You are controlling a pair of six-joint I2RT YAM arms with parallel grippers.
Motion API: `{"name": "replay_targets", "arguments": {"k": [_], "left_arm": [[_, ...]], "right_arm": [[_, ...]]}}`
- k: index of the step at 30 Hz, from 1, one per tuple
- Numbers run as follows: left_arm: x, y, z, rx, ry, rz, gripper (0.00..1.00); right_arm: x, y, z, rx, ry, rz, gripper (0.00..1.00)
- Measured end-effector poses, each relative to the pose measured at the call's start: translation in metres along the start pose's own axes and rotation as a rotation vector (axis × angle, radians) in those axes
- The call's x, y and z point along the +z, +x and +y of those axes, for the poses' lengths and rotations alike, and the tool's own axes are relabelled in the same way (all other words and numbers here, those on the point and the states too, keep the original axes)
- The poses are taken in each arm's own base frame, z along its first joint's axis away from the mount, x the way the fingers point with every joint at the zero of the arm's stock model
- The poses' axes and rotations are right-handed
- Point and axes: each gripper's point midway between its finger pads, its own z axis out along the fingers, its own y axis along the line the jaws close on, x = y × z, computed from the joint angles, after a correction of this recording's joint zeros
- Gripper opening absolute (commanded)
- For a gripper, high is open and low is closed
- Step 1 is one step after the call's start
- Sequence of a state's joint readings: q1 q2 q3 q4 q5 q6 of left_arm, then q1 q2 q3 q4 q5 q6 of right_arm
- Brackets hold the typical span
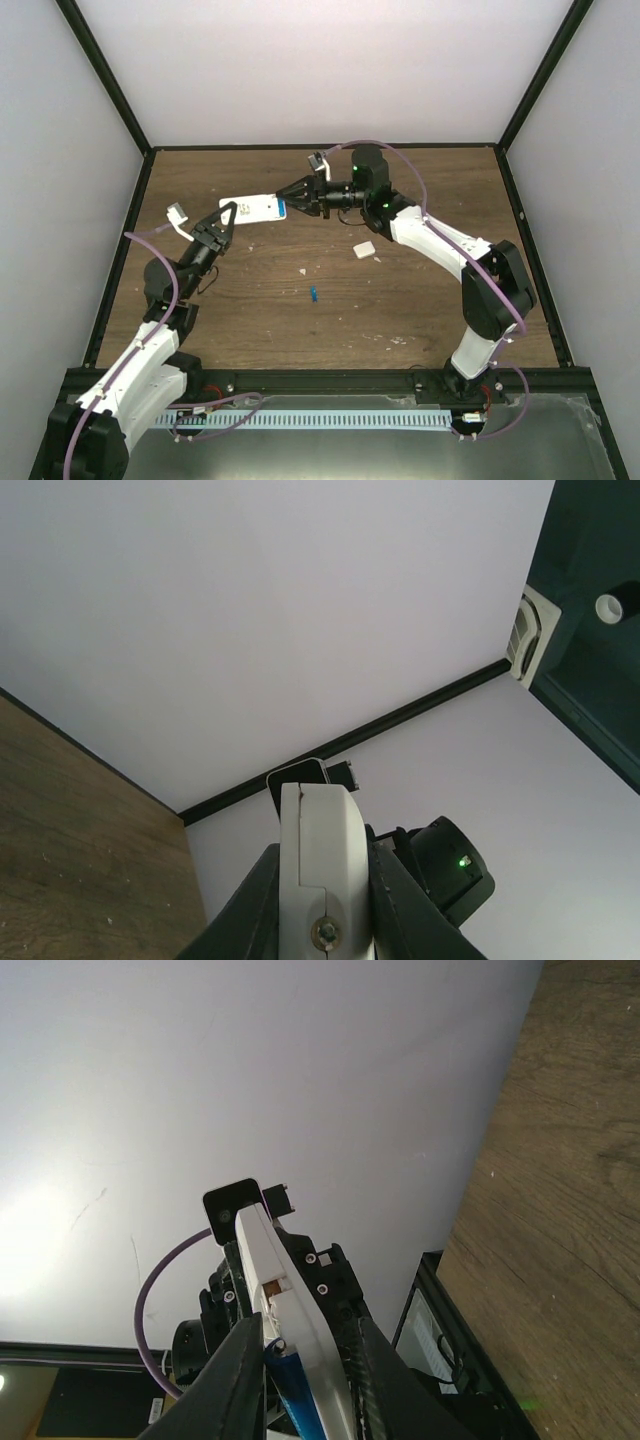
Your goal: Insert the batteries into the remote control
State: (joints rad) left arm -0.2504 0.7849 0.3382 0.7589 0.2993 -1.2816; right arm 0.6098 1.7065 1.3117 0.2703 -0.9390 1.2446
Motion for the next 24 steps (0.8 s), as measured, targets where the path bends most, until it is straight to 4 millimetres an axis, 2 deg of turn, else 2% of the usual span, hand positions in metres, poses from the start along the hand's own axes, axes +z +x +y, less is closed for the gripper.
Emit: {"name": "replay_targets", "arguments": {"k": [16,24], "left_arm": [[0.0011,-0.0002,0.0015,-0.01,-0.002,-0.001,0.0],[0.0012,0.0031,0.0062,-0.028,-0.021,0.011,0.0]], "right_arm": [[-0.0015,-0.0001,-0.0025,-0.048,0.007,-0.005,0.1],[-0.0047,0.0008,-0.0088,-0.128,0.055,-0.019,0.13]]}}
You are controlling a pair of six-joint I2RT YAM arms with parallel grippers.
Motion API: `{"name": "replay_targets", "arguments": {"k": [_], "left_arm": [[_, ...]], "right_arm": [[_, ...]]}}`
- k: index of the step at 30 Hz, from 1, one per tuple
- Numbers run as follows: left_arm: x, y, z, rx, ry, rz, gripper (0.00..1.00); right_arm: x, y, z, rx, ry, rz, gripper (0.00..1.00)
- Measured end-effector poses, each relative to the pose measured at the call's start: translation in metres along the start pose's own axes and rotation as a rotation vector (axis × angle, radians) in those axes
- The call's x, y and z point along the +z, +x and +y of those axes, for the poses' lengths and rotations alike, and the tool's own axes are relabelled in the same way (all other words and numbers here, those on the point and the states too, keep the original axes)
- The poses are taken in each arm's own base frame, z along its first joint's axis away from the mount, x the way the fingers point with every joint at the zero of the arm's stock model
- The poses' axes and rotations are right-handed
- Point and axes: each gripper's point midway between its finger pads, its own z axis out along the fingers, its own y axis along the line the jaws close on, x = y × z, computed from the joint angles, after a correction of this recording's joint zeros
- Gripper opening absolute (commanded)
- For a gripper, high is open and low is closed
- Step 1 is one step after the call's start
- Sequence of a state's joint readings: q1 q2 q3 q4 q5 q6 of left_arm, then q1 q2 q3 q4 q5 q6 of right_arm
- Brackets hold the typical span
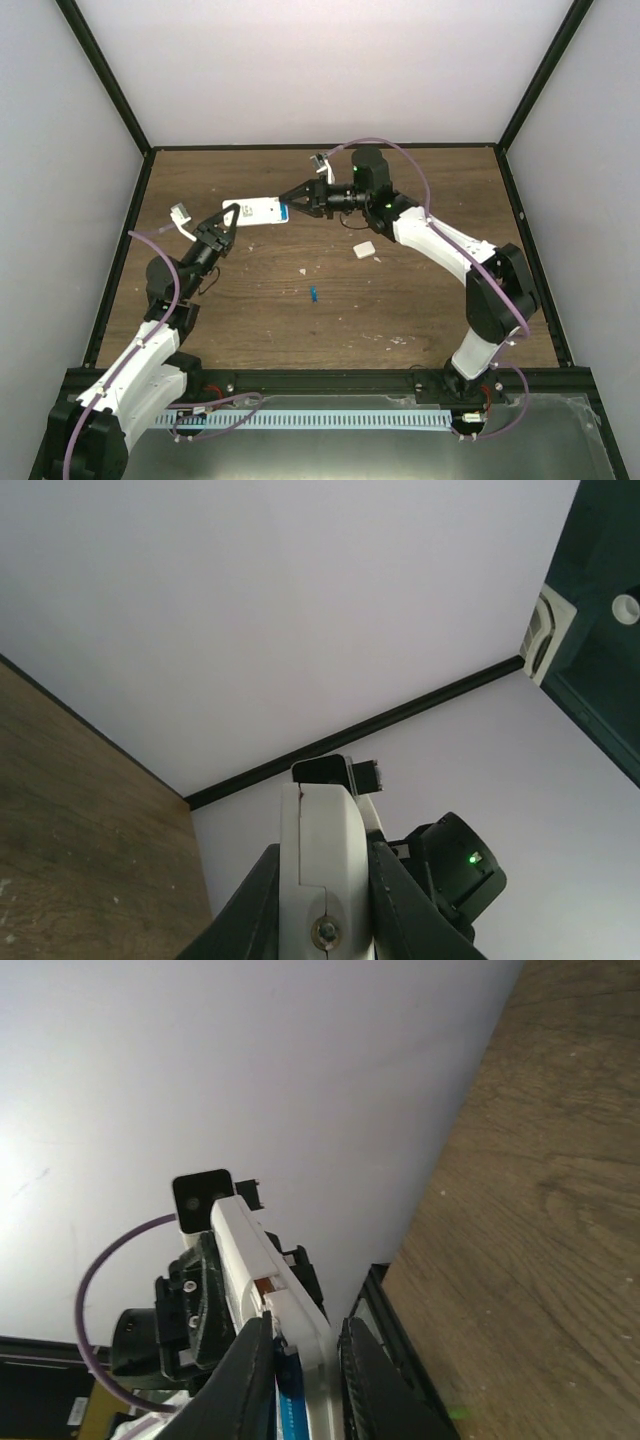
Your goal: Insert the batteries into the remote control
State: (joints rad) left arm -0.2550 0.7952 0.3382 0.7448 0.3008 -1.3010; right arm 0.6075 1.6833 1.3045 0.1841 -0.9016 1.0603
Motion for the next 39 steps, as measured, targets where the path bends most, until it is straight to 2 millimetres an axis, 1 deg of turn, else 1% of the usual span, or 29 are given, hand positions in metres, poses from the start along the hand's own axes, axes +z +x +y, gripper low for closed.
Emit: {"name": "replay_targets", "arguments": {"k": [6,12,15,19,22,24,25,27,28,30,31,34,36,38,39], "left_arm": [[0.0,0.0,0.009,0.001,-0.037,-0.002,0.0],[-0.003,-0.007,0.007,0.025,-0.041,-0.042,0.0],[-0.003,-0.008,0.007,0.044,-0.046,-0.049,0.0],[-0.004,-0.007,0.013,0.064,-0.073,-0.043,0.0],[-0.005,-0.006,0.02,0.085,-0.104,-0.034,0.0],[-0.006,-0.005,0.023,0.105,-0.131,-0.027,0.0],[-0.006,-0.006,0.023,0.116,-0.138,-0.025,0.0],[-0.007,-0.007,0.022,0.136,-0.151,-0.022,0.0],[-0.007,-0.008,0.021,0.145,-0.157,-0.023,0.0],[-0.007,-0.009,0.022,0.154,-0.17,-0.026,0.0],[-0.007,-0.01,0.024,0.156,-0.178,-0.026,0.0],[-0.008,-0.009,0.032,0.15,-0.209,-0.022,0.0],[-0.009,-0.009,0.037,0.138,-0.228,-0.023,0.0],[-0.008,-0.009,0.038,0.124,-0.234,-0.028,0.0],[-0.008,-0.01,0.039,0.12,-0.235,-0.03,0.0]], "right_arm": [[-0.003,0.002,-0.013,-0.032,0.077,-0.009,0.2],[-0.007,0.004,-0.02,-0.046,0.141,-0.018,0.31],[-0.009,0.002,-0.023,-0.055,0.173,-0.025,0.36],[-0.014,-0.006,-0.028,-0.096,0.254,-0.054,0.38],[-0.024,-0.013,-0.044,-0.134,0.388,-0.088,0.38],[-0.036,-0.012,-0.066,-0.152,0.514,-0.095,0.38],[-0.045,-0.006,-0.083,-0.154,0.602,-0.083,0.38],[-0.053,0.003,-0.1,-0.154,0.687,-0.061,0.38],[-0.06,0.011,-0.115,-0.149,0.753,-0.041,0.38],[-0.066,0.034,-0.138,-0.137,0.846,0.017,0.38],[-0.067,0.053,-0.149,-0.13,0.891,0.064,0.37],[-0.062,0.096,-0.166,-0.12,0.953,0.178,0.36],[-0.057,0.117,-0.171,-0.121,0.969,0.235,0.34],[-0.053,0.129,-0.174,-0.125,0.979,0.271,0.32],[-0.051,0.132,-0.176,-0.127,0.982,0.28,0.31]]}}
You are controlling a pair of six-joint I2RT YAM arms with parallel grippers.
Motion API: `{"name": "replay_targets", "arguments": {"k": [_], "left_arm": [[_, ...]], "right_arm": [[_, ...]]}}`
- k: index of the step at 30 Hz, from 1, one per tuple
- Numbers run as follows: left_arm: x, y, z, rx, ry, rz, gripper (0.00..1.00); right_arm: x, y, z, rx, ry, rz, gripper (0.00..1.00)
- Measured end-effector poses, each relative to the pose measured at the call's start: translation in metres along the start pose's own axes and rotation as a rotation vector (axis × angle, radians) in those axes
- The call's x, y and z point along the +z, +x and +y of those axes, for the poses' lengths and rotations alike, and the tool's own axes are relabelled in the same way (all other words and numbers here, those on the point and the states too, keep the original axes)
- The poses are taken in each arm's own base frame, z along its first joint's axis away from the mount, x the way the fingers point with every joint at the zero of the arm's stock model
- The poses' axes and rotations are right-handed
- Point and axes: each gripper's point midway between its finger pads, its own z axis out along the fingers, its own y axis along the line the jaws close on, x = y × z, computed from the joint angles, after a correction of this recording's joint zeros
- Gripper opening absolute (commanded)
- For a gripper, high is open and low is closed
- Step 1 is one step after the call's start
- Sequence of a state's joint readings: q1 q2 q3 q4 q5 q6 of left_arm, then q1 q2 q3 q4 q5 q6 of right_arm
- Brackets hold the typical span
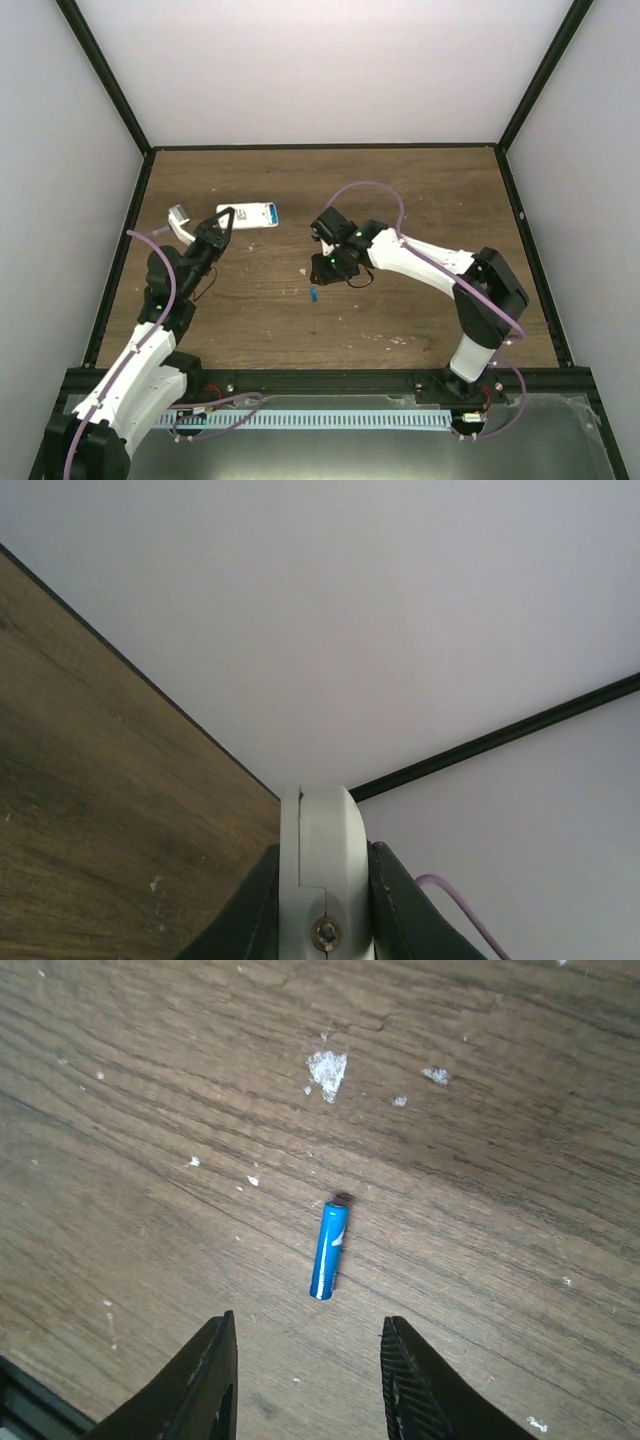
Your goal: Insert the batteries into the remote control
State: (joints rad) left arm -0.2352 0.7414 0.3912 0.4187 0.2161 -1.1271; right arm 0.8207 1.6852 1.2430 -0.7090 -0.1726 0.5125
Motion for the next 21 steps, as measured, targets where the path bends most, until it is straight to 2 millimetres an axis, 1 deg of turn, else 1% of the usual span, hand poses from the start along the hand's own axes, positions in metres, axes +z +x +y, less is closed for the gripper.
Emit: {"name": "replay_targets", "arguments": {"k": [3,7,13,18,21], "left_arm": [[0.002,0.0,0.004,-0.012,-0.011,0.0,0.0],[0.004,0.001,0.009,-0.024,-0.031,0.002,0.0],[0.003,-0.001,0.011,-0.029,-0.042,-0.014,0.0],[0.001,-0.003,0.01,-0.029,-0.041,-0.022,0.0],[-0.001,-0.004,0.008,-0.028,-0.04,-0.027,0.0]], "right_arm": [[0.012,0.007,0.002,-0.015,0.019,0.029,0.3],[0.028,0.015,-0.001,-0.022,0.045,0.067,0.29],[0.044,0.021,0.002,-0.046,0.058,0.085,0.26],[0.061,0.03,0.004,-0.069,0.076,0.112,0.25],[0.067,0.035,0.005,-0.081,0.086,0.125,0.24]]}}
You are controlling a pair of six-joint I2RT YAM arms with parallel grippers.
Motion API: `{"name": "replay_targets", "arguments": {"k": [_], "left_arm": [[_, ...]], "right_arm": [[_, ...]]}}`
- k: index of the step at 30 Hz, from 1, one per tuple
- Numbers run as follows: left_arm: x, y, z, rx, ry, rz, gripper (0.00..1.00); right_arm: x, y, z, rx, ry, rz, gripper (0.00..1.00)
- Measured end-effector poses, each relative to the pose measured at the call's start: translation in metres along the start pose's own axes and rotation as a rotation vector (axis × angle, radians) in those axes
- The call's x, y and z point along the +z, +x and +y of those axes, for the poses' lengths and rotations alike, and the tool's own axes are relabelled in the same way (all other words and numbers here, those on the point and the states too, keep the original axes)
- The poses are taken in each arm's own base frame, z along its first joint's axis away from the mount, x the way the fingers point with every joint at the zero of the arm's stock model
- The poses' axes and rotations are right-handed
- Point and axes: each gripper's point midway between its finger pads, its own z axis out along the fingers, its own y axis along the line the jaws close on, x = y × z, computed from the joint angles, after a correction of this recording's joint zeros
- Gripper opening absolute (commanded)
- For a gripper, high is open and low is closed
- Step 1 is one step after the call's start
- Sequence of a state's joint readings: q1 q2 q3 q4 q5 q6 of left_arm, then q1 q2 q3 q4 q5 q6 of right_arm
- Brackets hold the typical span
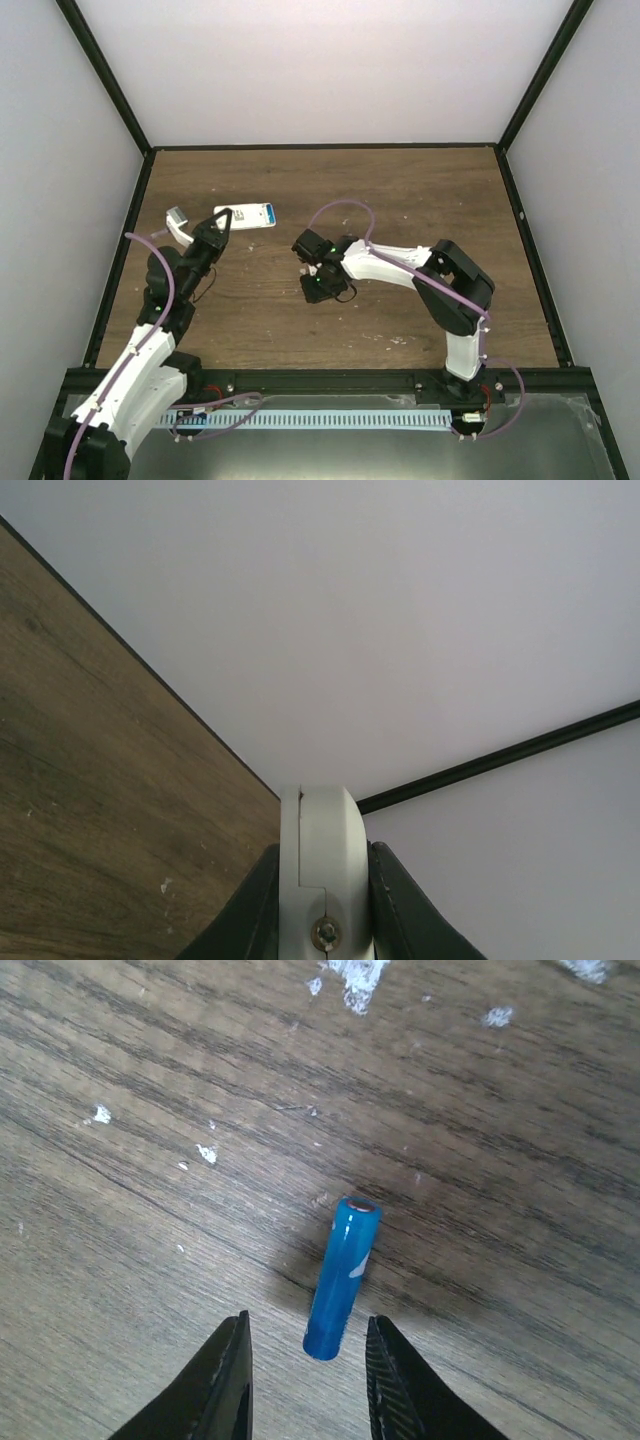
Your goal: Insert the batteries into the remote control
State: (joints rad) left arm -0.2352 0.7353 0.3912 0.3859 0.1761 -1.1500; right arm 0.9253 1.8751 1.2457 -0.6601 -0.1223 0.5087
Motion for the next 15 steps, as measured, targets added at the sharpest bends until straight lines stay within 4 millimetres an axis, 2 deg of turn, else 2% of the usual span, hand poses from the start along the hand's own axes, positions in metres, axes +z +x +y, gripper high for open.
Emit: {"name": "replay_targets", "arguments": {"k": [15], "left_arm": [[-0.0016,-0.0016,0.0011,-0.004,-0.009,-0.01,0.0]], "right_arm": [[0.01,0.0044,-0.0051,-0.031,0.055,0.004,0.17]]}}
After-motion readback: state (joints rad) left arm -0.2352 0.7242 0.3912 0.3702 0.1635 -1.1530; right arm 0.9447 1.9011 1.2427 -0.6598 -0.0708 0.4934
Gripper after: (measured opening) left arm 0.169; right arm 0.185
